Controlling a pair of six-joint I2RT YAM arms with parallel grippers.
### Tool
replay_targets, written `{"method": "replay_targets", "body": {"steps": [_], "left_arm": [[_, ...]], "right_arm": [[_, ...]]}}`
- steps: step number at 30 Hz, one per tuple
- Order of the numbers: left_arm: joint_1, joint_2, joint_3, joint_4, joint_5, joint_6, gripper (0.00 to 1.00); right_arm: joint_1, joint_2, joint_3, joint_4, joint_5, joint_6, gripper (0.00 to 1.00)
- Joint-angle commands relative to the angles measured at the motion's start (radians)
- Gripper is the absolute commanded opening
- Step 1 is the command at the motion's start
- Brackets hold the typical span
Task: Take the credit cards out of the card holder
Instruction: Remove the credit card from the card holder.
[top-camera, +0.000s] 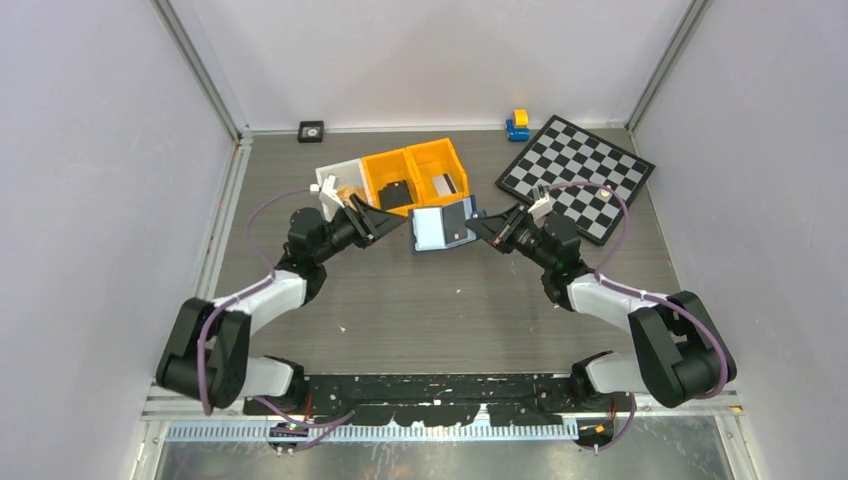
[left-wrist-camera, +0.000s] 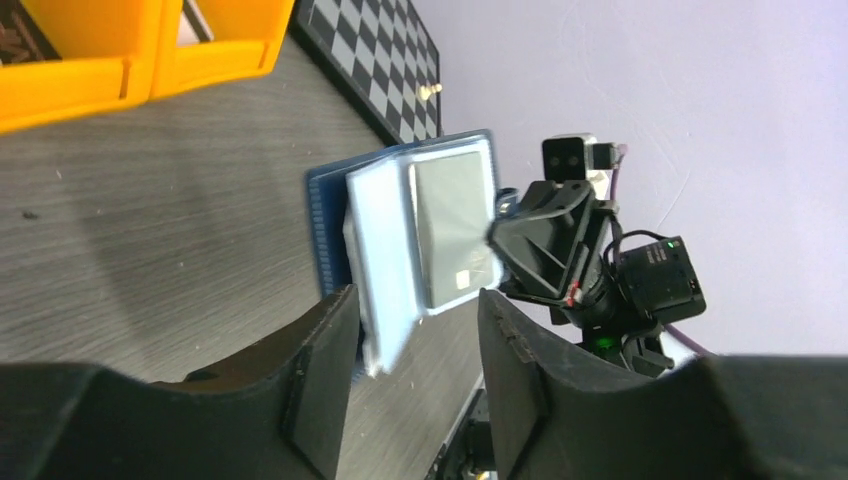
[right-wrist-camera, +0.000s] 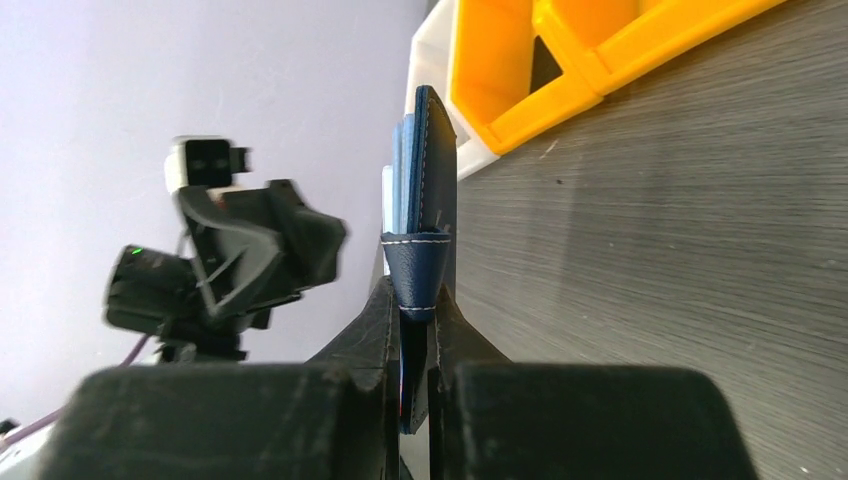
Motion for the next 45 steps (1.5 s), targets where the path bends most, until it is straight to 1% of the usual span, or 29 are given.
{"method": "replay_targets", "body": {"steps": [1, 3, 6, 8, 12, 17, 25, 26, 30, 33, 39, 42, 45], "left_arm": [[-0.031, -0.119, 0.021, -0.100, -0.044, 0.138, 0.45], [-0.062, -0.125, 0.041, -0.091, -0.026, 0.165, 0.36], [-0.095, -0.088, 0.076, -0.067, 0.025, 0.175, 0.22], [-0.110, -0.053, 0.088, -0.038, 0.047, 0.168, 0.19], [-0.134, 0.014, 0.125, -0.028, 0.086, 0.158, 0.15], [-0.156, 0.077, 0.159, -0.019, 0.118, 0.143, 0.14], [-0.157, 0.154, 0.176, 0.027, 0.150, 0.086, 0.13], [-0.157, 0.161, 0.176, 0.028, 0.151, 0.081, 0.14], [-0.151, 0.189, 0.167, 0.083, 0.157, 0.047, 0.25], [-0.143, 0.213, 0.165, 0.122, 0.172, 0.009, 0.28], [-0.132, 0.260, 0.156, 0.249, 0.202, -0.072, 0.28], [-0.127, 0.275, 0.153, 0.287, 0.211, -0.097, 0.28], [-0.118, 0.277, 0.145, 0.312, 0.211, -0.114, 0.24]], "right_arm": [[-0.003, -0.028, 0.030, -0.040, 0.043, -0.062, 0.01], [-0.003, -0.010, 0.033, -0.022, 0.031, -0.055, 0.01], [-0.004, 0.013, 0.030, 0.031, 0.005, -0.036, 0.01], [-0.004, 0.008, 0.021, 0.061, -0.001, -0.028, 0.01], [-0.002, -0.023, 0.009, 0.063, 0.003, -0.034, 0.01], [0.000, -0.013, 0.001, 0.121, -0.019, -0.010, 0.01], [0.006, 0.023, -0.011, 0.243, -0.060, 0.029, 0.00], [0.005, 0.024, -0.012, 0.251, -0.062, 0.036, 0.01], [0.006, 0.026, -0.014, 0.270, -0.068, 0.049, 0.00], [0.009, 0.034, -0.016, 0.296, -0.074, 0.061, 0.01], [0.020, 0.078, 0.002, 0.357, -0.111, 0.093, 0.01], [0.026, 0.104, 0.007, 0.401, -0.129, 0.114, 0.01], [0.025, 0.110, 0.006, 0.413, -0.132, 0.121, 0.00]]}}
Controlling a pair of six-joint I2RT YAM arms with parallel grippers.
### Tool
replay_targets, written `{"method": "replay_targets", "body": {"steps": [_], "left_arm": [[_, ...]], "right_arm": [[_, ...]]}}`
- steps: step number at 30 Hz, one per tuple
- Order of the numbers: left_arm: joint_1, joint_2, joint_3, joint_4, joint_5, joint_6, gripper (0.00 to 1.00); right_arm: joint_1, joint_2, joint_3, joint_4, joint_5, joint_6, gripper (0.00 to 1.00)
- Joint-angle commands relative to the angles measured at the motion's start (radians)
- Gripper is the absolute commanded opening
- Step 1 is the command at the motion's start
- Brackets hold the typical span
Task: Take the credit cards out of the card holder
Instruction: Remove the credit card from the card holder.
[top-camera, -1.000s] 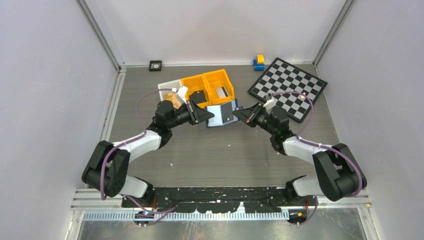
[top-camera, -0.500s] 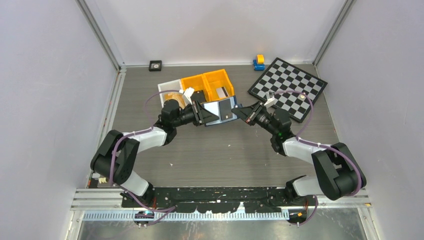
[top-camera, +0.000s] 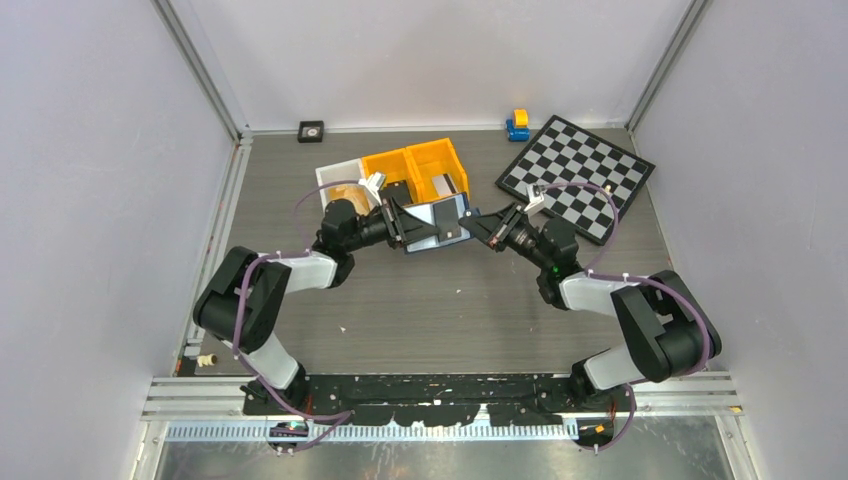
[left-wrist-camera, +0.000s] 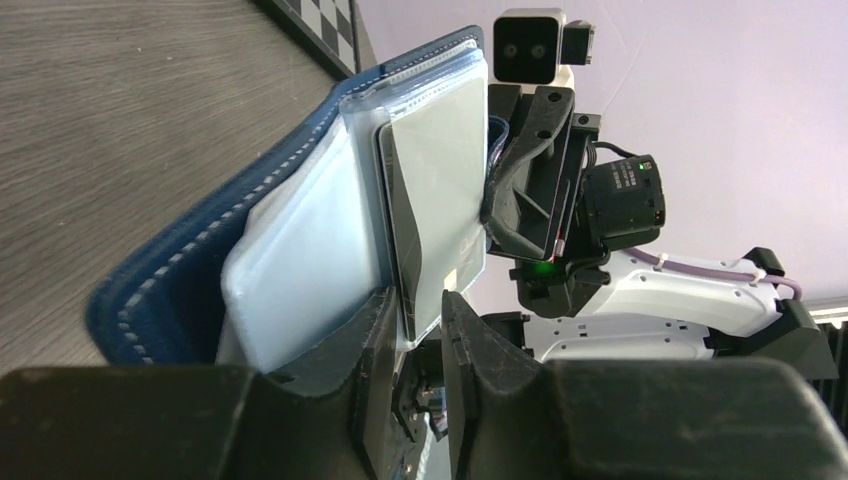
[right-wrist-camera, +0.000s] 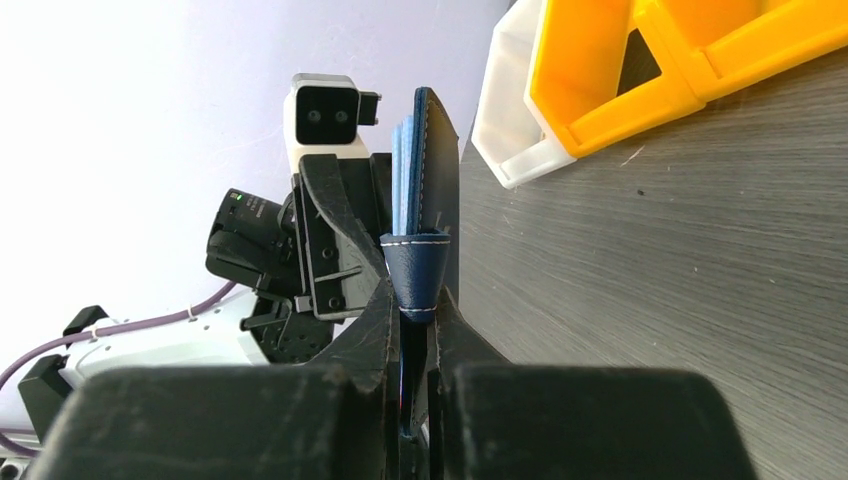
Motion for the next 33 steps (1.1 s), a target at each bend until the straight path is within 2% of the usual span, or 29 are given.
{"method": "replay_targets", "body": {"steps": [1, 10, 17, 27, 29, 33], "left_arm": [[0.014, 0.003, 0.003, 0.133, 0.018, -0.046, 0.23], [0.027, 0.018, -0.013, 0.241, 0.024, -0.098, 0.10], [0.027, 0.026, -0.009, 0.243, 0.029, -0.106, 0.16], [0.027, 0.035, -0.008, 0.316, 0.044, -0.142, 0.17], [0.027, 0.036, -0.009, 0.317, 0.043, -0.142, 0.14], [0.028, 0.029, -0.004, 0.219, 0.031, -0.103, 0.12]], "right_arm": [[0.014, -0.004, 0.028, 0.147, -0.053, 0.038, 0.00], [0.017, 0.007, 0.028, 0.179, -0.062, 0.052, 0.01], [0.025, 0.019, 0.039, 0.190, -0.075, 0.063, 0.01], [0.030, 0.034, 0.046, 0.193, -0.080, 0.069, 0.00], [0.030, 0.036, 0.048, 0.194, -0.084, 0.071, 0.01], [0.031, 0.037, 0.049, 0.201, -0.087, 0.073, 0.01]]}}
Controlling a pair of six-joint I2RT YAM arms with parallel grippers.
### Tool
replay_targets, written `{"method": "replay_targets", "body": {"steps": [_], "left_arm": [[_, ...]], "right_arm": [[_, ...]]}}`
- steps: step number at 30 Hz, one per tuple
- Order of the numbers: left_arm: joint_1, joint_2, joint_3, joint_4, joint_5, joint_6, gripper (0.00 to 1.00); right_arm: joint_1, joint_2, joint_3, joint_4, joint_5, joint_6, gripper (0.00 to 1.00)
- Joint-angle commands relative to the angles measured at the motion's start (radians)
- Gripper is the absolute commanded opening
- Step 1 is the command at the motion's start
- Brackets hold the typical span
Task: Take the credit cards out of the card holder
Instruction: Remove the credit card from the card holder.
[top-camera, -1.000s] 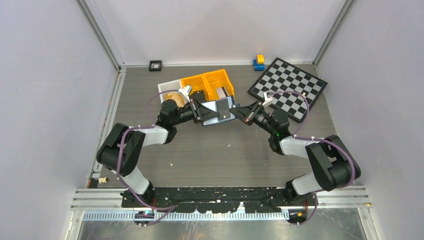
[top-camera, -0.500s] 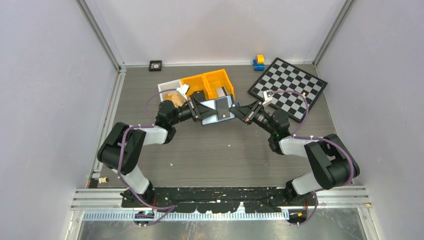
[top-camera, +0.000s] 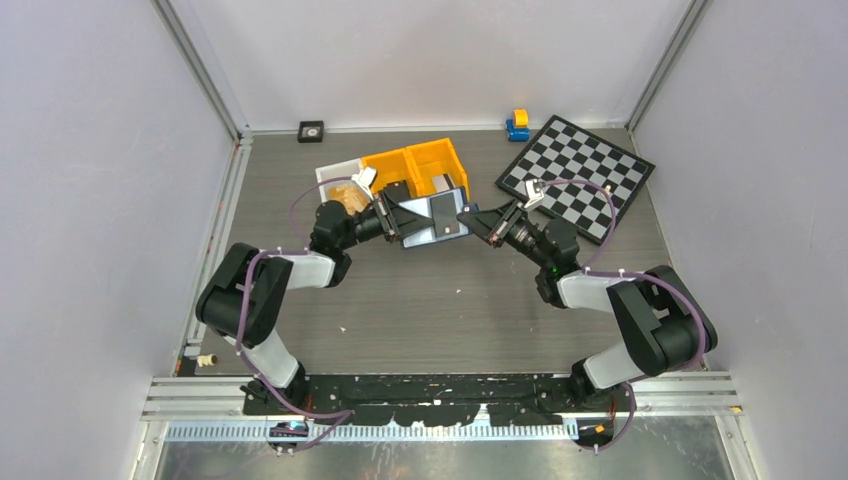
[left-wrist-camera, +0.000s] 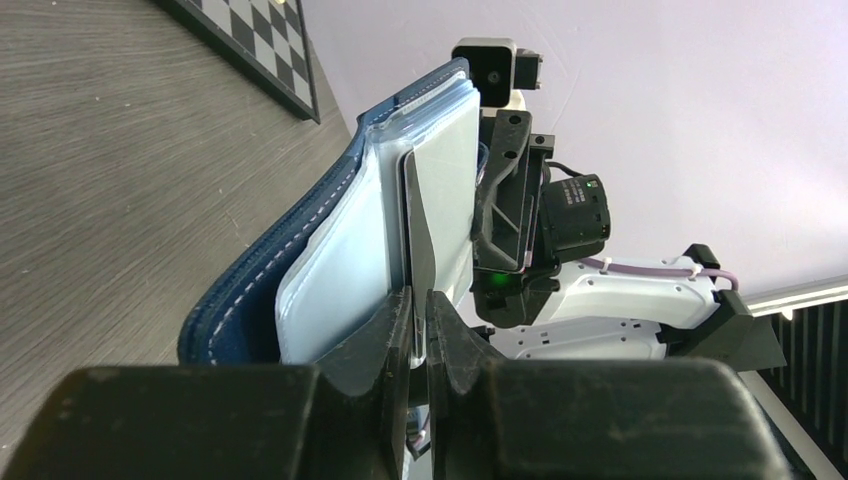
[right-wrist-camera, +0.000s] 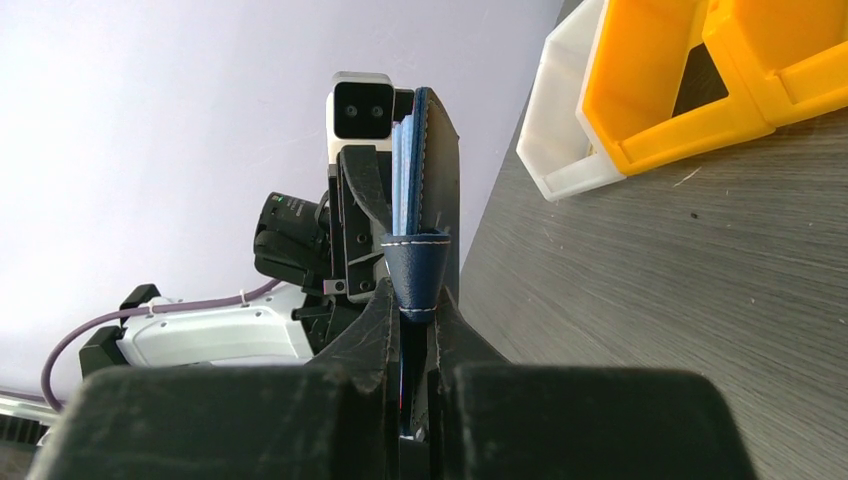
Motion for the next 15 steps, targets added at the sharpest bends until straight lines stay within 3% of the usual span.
{"method": "replay_targets", "body": {"steps": [1, 5, 15], "left_arm": [[-0.007, -0.014, 0.010, -0.031, -0.002, 0.045, 0.12], [-0.008, -0.055, 0.026, -0.213, -0.024, 0.135, 0.13], [-0.011, -0.104, 0.060, -0.467, -0.077, 0.253, 0.25]], "right_arm": [[0.028, 0.005, 0.041, 0.073, -0.065, 0.014, 0.00], [0.030, 0.003, 0.045, 0.063, -0.067, 0.009, 0.00], [0.068, -0.036, 0.067, -0.040, -0.061, -0.065, 0.00]]}}
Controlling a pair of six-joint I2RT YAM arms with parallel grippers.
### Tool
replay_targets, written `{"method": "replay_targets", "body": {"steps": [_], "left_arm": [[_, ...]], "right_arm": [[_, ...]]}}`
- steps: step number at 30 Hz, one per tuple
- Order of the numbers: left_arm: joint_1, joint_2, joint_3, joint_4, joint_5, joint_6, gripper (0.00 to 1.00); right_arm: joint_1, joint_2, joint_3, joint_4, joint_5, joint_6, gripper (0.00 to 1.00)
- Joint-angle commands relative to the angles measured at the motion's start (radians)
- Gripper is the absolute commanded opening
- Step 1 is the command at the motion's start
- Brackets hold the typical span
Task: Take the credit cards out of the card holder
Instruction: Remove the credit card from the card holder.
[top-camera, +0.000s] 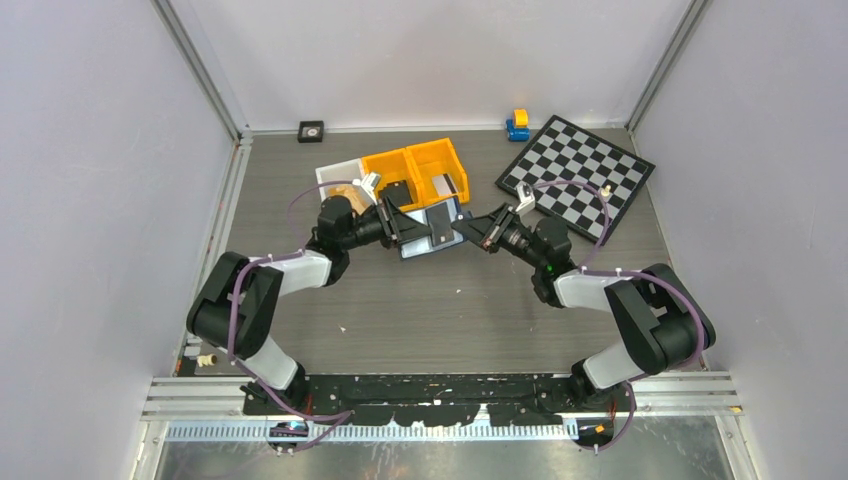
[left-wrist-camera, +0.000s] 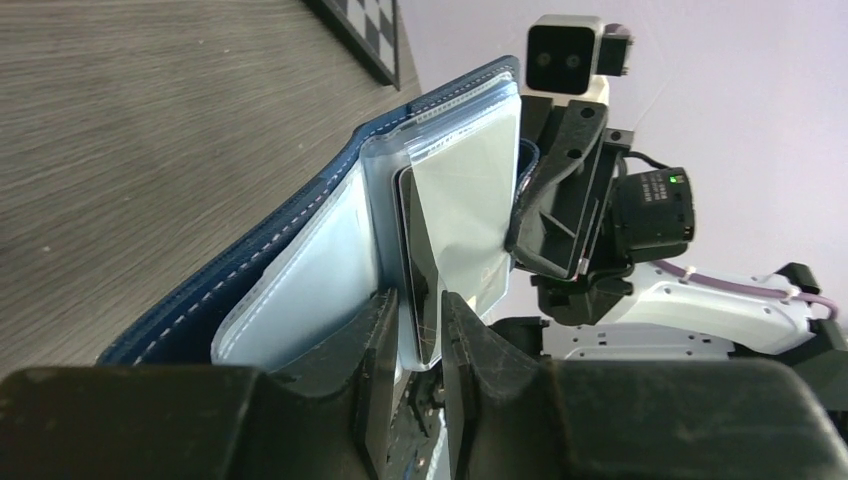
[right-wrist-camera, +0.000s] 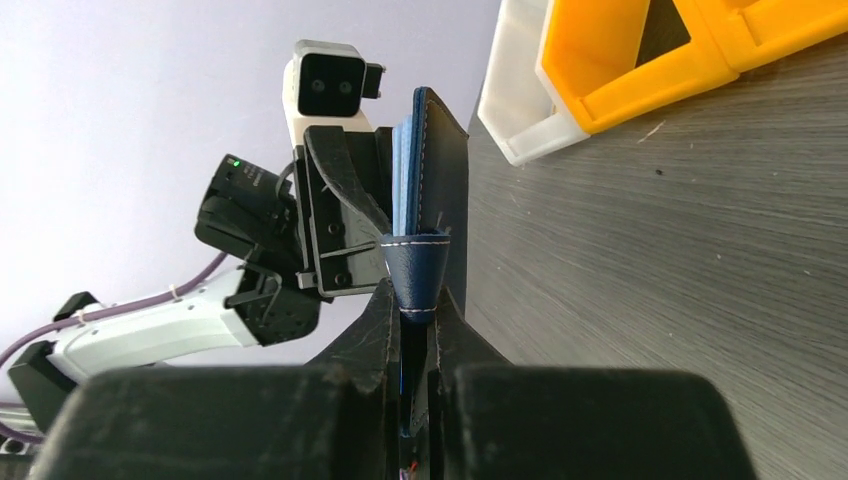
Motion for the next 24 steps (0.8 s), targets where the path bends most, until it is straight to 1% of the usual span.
{"method": "replay_targets", "body": {"steps": [1, 5, 9, 10, 11, 15, 20, 23, 24], "left_arm": [[-0.010, -0.035, 0.053, -0.178, -0.055, 0.097, 0.26], [-0.010, -0.032, 0.057, -0.196, -0.059, 0.104, 0.27], [-0.010, -0.015, 0.037, -0.083, -0.029, 0.054, 0.34], [-0.010, -0.012, 0.035, -0.067, -0.026, 0.049, 0.34], [-0.010, -0.009, 0.035, -0.065, -0.025, 0.048, 0.33], [-0.008, 0.001, 0.039, -0.079, -0.028, 0.047, 0.18], [-0.005, -0.005, 0.038, -0.106, -0.044, 0.060, 0.12], [-0.002, -0.016, 0.027, -0.082, -0.047, 0.056, 0.02], [-0.001, -0.019, 0.023, -0.071, -0.046, 0.051, 0.00]], "right_arm": [[0.043, -0.054, 0.054, 0.041, -0.053, -0.031, 0.00], [0.049, -0.065, 0.054, 0.033, -0.052, -0.042, 0.01], [0.057, -0.057, 0.059, 0.046, -0.061, -0.039, 0.01], [0.058, -0.052, 0.058, 0.059, -0.064, -0.033, 0.01], [0.060, -0.047, 0.058, 0.078, -0.069, -0.026, 0.01], [0.061, -0.036, 0.052, 0.148, -0.085, 0.009, 0.00], [0.059, -0.048, 0.036, 0.172, -0.071, 0.013, 0.01], [0.053, -0.067, 0.019, 0.172, -0.054, 0.008, 0.00], [0.050, -0.071, 0.016, 0.164, -0.048, 0.006, 0.00]]}}
